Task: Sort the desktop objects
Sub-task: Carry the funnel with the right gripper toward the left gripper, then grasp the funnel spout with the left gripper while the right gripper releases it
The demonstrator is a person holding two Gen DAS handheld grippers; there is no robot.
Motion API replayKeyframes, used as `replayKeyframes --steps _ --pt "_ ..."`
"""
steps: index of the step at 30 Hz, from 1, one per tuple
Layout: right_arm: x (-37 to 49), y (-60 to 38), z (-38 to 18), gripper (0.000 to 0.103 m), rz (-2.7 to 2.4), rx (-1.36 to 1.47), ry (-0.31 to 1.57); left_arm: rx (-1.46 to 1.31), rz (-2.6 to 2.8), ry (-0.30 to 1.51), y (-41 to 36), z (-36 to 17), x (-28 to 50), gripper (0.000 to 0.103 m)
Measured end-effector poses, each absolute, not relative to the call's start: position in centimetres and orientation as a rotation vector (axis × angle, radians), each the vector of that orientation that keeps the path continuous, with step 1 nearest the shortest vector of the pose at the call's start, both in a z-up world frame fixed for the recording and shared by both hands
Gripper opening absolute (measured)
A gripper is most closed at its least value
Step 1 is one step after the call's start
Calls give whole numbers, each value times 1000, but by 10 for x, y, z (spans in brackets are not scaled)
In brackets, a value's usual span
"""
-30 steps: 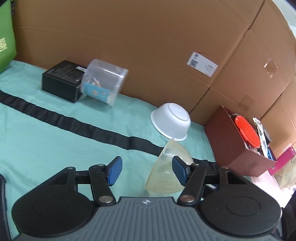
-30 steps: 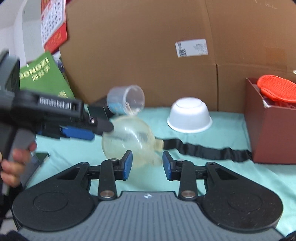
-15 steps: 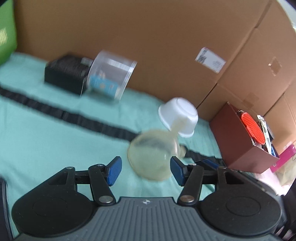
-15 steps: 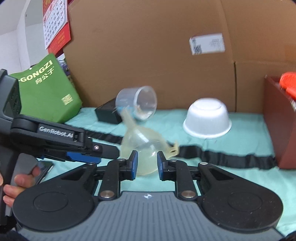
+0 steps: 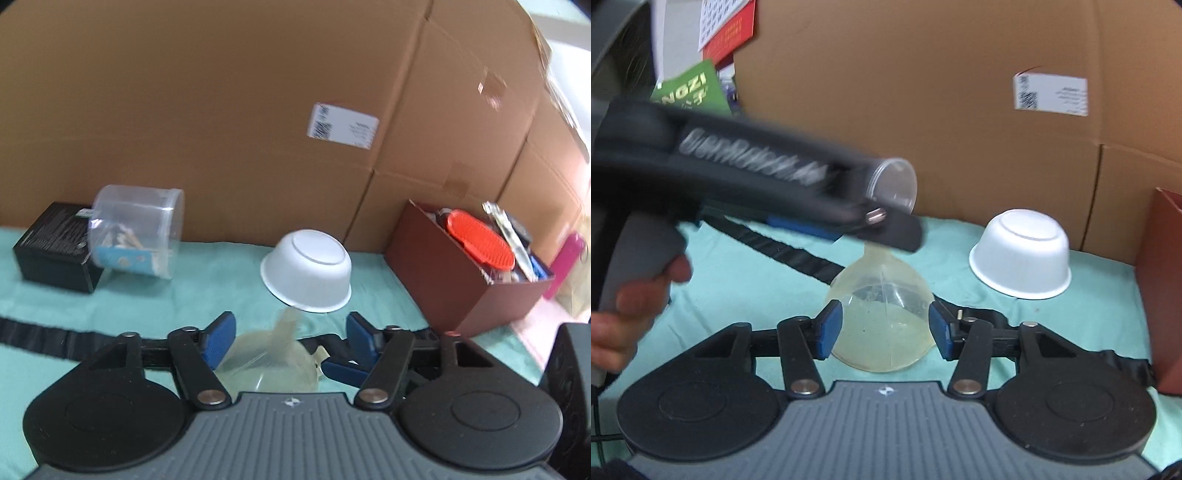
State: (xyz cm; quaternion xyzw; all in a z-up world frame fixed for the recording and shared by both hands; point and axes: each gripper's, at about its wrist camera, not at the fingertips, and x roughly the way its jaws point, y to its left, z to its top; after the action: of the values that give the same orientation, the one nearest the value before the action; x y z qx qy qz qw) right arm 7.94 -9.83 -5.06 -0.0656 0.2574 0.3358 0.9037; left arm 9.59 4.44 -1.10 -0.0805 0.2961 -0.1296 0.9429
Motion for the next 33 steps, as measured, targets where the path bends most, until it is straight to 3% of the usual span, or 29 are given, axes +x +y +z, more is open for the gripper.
replayKeyframes --steps 1,3,6,12,17,19,23,33 --pt "82 -96 -52 66 696 -141 535 -149 -273 614 43 -12 98 60" --pt "85 -92 -55 83 683 -163 529 -130 -282 645 41 -16 103 44" --pt "91 -89 -59 87 671 -182 519 -123 -260 651 44 -20 104 33" --pt "100 -76 -66 97 665 -255 552 -113 -273 640 41 -21 108 34" --pt "103 -67 -69 99 661 -315 551 -117 -264 658 42 -23 114 34" --pt "106 -68 -70 101 663 -309 564 -132 -254 655 44 -23 114 25" --pt "117 -74 -74 100 668 -238 650 -178 -266 650 48 -22 111 17" --pt "98 -89 -62 98 647 -205 590 -176 -293 613 39 -6 91 17"
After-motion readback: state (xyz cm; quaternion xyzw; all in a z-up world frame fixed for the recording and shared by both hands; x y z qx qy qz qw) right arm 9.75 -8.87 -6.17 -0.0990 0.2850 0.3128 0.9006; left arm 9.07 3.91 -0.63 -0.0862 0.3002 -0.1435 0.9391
